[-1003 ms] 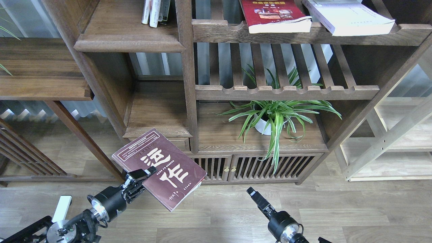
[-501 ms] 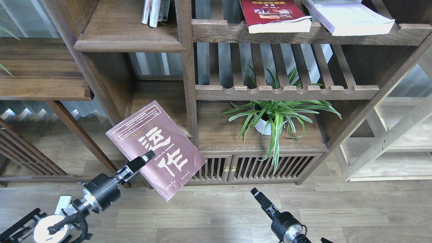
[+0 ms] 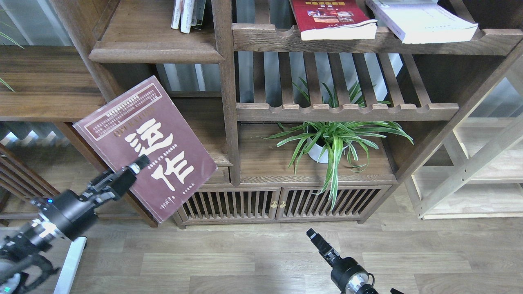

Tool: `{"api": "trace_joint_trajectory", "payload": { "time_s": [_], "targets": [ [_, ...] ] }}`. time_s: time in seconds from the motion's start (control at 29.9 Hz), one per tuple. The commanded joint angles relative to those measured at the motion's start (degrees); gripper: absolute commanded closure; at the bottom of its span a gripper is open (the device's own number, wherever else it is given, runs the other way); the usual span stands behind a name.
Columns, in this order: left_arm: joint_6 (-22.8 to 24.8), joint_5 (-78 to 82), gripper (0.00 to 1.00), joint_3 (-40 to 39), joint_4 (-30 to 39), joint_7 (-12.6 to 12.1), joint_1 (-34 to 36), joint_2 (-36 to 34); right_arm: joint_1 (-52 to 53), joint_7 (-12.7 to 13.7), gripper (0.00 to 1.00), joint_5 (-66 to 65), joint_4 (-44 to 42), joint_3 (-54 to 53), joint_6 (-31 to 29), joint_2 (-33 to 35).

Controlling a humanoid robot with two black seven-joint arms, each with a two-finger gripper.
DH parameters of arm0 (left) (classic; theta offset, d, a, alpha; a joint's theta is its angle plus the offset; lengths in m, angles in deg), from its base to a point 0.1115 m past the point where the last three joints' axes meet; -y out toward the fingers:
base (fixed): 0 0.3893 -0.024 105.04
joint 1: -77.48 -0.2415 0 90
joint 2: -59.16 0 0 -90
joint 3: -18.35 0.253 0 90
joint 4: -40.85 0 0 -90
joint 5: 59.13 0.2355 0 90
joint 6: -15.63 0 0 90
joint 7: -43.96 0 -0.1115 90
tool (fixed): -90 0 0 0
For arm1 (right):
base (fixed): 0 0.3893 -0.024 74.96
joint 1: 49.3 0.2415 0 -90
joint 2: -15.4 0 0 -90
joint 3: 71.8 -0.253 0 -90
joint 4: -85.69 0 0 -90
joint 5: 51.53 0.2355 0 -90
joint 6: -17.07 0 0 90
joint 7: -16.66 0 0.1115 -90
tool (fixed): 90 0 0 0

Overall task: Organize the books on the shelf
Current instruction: 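Lift the red book with the left gripper toward the upper shelf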

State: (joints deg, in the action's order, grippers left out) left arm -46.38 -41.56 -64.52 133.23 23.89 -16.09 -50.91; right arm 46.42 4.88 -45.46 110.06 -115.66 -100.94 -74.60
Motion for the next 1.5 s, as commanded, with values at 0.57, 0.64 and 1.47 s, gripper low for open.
{"api": "trace_joint_trajectory", "payload": {
  "time_s": [0.57,0.64,1.47],
  "targets": [
    [0.0,-0.07,0.98,-20.39,2.81,-7.94,10.94,-0.23,-0.01,0.0,0.01,-0.01,-0.03,0.09,0.0,0.0],
    [0.0,0.01,0.98,-20.66,2.63,-7.94,12.61,-0.93,-0.01,0.0,0.01,-0.01,-0.03,0.09,0.0,0.0],
    [0.0,3.52,0.97,-17.14,0.26,-7.94,27.38,-12.62,-0.19,0.0,0.01,0.34,0.06,0.09,0.0,0.0]
  ]
}}
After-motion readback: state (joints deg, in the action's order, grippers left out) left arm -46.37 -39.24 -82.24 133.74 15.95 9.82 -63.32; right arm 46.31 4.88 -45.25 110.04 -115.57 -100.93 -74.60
